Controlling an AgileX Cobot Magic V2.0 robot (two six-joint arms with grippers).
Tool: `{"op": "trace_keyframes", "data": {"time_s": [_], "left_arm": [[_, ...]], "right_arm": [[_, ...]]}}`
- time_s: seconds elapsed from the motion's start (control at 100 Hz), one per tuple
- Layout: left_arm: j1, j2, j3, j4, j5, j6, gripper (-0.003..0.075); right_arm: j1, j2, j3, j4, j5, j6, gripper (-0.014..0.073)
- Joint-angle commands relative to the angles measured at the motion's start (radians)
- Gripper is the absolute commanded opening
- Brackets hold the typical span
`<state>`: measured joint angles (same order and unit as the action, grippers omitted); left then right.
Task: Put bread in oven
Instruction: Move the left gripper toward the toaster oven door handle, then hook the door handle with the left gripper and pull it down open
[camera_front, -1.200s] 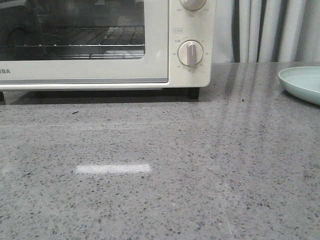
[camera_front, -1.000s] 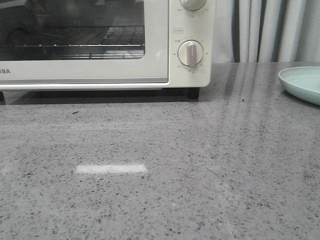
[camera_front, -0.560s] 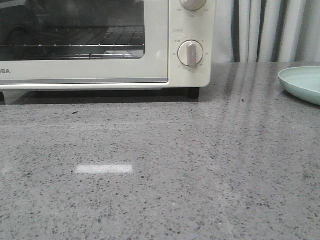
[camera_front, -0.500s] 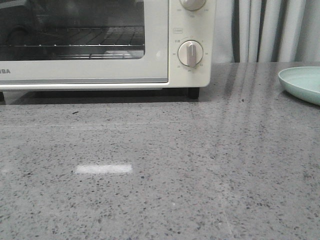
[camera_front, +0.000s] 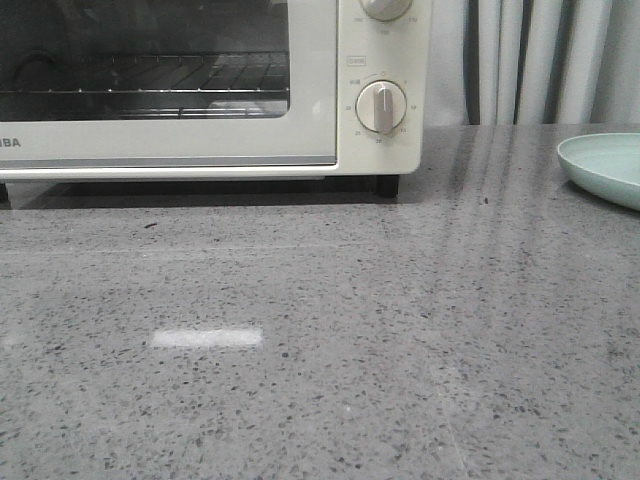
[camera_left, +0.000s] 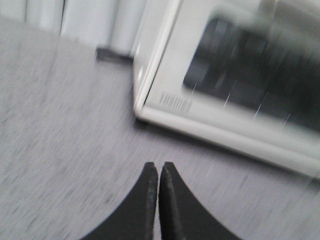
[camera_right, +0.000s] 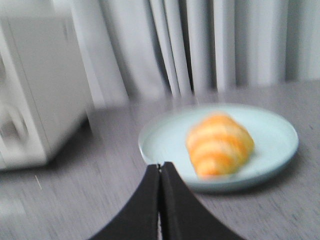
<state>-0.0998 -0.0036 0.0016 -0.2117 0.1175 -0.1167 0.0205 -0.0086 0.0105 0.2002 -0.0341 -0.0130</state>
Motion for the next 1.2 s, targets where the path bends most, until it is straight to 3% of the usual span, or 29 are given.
{"op": "trace_keyframes", "data": {"time_s": [0.0,0.16,0.34,0.41,0.47,0.56,0.65,0.84,1.04,1.19], "left_arm": [[0.002,-0.029,0.021,-0.241,-0.236,-0.011,-0.0021],[0.002,-0.029,0.021,-0.550,-0.307,-0.011,-0.0021],[0.002,-0.029,0.006,-0.573,-0.286,-0.011,-0.0021],[0.002,-0.025,-0.043,-0.509,-0.255,0.002,-0.0021],[0.002,-0.001,-0.110,-0.351,-0.186,0.024,-0.0021],[0.002,0.085,-0.246,-0.121,-0.063,0.030,-0.0021],[-0.010,0.223,-0.370,0.016,-0.016,0.030,-0.0021],[-0.085,0.530,-0.576,0.042,-0.014,0.060,-0.0021],[-0.290,0.743,-0.735,0.044,-0.014,0.256,-0.0021],[-0.387,0.878,-0.833,0.094,-0.016,0.265,-0.0020]], "right_arm": [[0.001,-0.020,0.012,0.121,-0.149,0.005,-0.0069],[0.001,-0.020,0.012,0.190,-0.144,0.005,-0.0069],[0.001,-0.020,-0.016,0.247,-0.156,0.005,-0.0069],[0.001,-0.013,-0.064,0.244,-0.094,0.003,-0.0069],[0.001,0.011,-0.114,0.222,0.002,-0.010,-0.0069],[0.001,0.075,-0.205,0.112,0.132,-0.010,-0.0069],[0.001,0.164,-0.289,0.001,0.206,-0.010,-0.0069],[0.001,0.337,-0.408,-0.058,0.199,-0.010,-0.0069],[0.001,0.385,-0.440,-0.058,0.208,-0.010,-0.0069],[0.001,0.385,-0.440,-0.058,0.224,-0.010,-0.0069]]}}
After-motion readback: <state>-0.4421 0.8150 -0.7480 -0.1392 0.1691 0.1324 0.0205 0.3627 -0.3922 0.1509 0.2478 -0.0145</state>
